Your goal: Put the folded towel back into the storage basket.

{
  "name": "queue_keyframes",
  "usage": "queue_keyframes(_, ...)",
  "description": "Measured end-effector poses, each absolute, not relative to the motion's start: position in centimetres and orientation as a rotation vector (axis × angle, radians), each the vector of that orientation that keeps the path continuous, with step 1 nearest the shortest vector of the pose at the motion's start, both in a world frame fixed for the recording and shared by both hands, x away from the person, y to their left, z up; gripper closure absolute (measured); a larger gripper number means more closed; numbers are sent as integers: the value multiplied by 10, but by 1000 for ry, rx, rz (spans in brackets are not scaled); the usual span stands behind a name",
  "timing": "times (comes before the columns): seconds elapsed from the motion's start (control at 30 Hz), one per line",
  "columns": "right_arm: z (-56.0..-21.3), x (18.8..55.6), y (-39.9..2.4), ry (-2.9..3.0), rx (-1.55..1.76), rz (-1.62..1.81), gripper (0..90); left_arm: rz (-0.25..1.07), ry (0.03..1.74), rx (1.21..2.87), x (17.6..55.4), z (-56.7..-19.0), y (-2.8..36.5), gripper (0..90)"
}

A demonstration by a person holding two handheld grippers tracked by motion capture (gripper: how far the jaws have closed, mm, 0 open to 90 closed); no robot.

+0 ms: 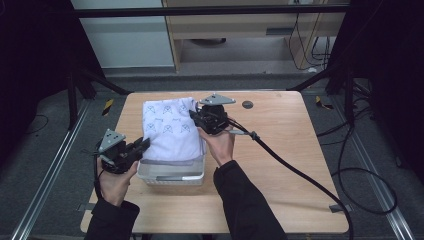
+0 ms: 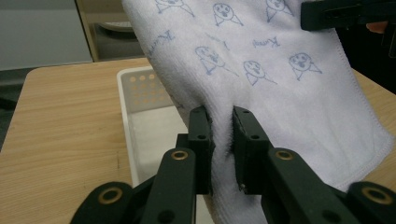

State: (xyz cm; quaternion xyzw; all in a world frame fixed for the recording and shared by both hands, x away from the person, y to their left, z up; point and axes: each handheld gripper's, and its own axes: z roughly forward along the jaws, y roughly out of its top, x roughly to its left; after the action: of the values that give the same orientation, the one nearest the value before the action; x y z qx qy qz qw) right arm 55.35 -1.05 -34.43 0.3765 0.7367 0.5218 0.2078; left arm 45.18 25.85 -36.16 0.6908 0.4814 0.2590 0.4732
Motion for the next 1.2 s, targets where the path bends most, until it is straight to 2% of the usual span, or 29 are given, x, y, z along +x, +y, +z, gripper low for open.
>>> queue_keyframes(1.2,-403,574,13,2097,1115,1318,781,623,1282,1813,481,-410,262,779)
